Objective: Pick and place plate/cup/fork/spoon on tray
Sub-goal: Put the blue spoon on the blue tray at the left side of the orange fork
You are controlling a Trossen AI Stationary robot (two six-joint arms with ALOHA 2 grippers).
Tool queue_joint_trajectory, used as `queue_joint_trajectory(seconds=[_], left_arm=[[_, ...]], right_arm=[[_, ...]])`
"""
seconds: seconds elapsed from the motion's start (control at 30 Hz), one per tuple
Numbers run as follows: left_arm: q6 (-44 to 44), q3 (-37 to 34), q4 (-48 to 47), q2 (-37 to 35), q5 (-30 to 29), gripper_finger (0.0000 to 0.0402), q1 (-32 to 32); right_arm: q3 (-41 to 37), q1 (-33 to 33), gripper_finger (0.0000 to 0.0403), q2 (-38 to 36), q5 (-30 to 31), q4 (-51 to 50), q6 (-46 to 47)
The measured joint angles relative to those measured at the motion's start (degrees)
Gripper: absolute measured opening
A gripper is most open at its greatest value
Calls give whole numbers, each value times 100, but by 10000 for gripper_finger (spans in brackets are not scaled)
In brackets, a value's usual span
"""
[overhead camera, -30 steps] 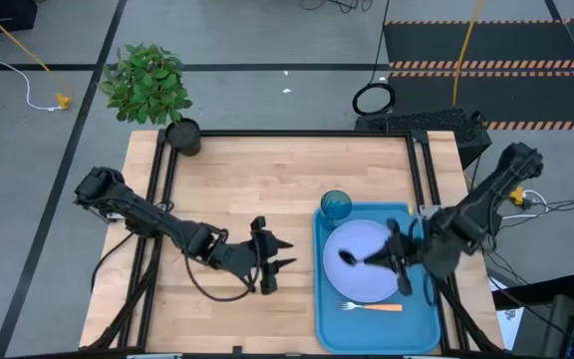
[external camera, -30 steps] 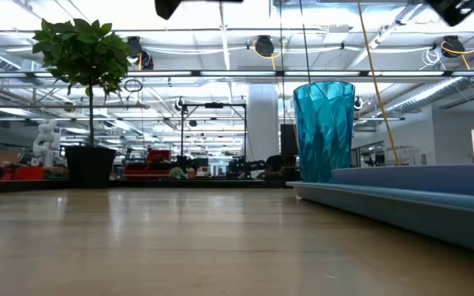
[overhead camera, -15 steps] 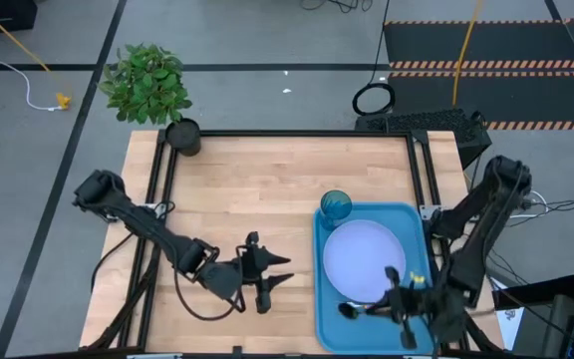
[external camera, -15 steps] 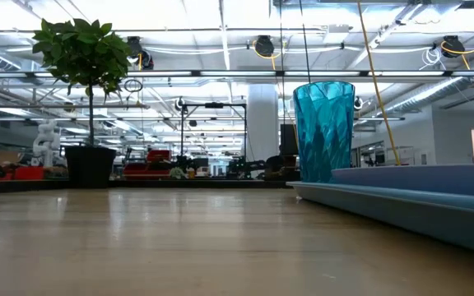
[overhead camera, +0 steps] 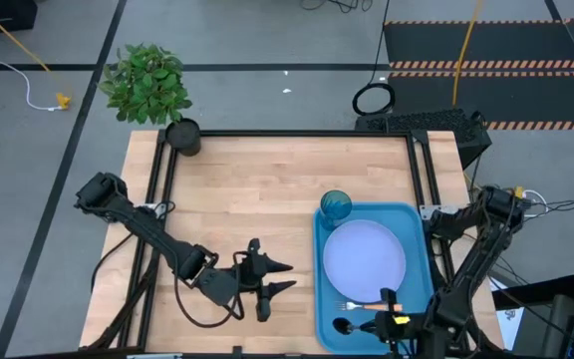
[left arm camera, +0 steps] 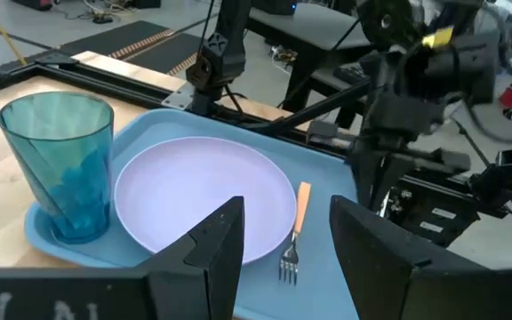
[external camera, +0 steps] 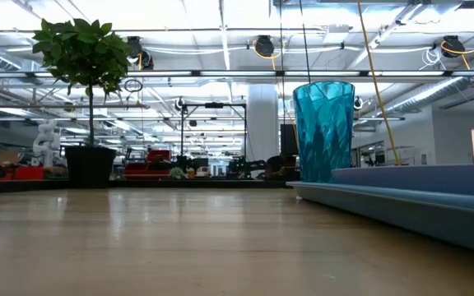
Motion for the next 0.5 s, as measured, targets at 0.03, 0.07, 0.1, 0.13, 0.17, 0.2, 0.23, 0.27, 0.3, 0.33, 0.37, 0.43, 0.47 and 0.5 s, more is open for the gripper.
queue_joint_trajectory(seconds=[0.03, 0.07, 0.1, 0.13, 0.17, 0.2, 0.23, 0.27, 0.3, 0.33, 0.37, 0.43, 0.47, 0.5], left_arm=[[-1, 0, 8, -2, -24, 170, -15], [0, 0, 11, -2, -33, 170, -17], [7, 0, 4, -2, -33, 170, -19], [7, 0, -3, -2, -33, 170, -20], [7, 0, 0, -2, -33, 170, -19], [11, 0, 10, -2, -35, 170, -17], [20, 0, 8, -2, -35, 170, -17], [38, 0, 0, -2, -35, 170, -17], [53, 0, -1, -2, -35, 170, -14], [57, 0, 0, -2, -35, 170, -14], [57, 0, 2, -2, -35, 170, -6], [59, 0, 2, -2, -33, 170, 9], [59, 0, -2, -2, -35, 170, 9], [59, 0, 2, -2, -35, 170, 19]], right_arm=[[0, 0, 2, 54, -4, -30, 104], [0, 0, 2, 119, -2, -17, 158], [0, -1, 2, 185, -4, 2, 172], [0, -2, 2, 254, -2, 26, 172], [0, -2, 2, 322, -4, 50, 162], [0, -2, 2, 393, -4, 68, 146], [0, -2, 2, 454, -9, 71, 146], [0, 9, 2, 508, -15, 69, 146], [0, 34, 2, 567, -11, 70, 145], [0, 57, 2, 621, -7, 71, 147], [0, 71, 2, 681, -6, 71, 158], [0, 113, 2, 798, -7, 71, 170], [0, 132, 2, 854, -16, 74, 173], [0, 144, 2, 896, -30, 91, 181]])
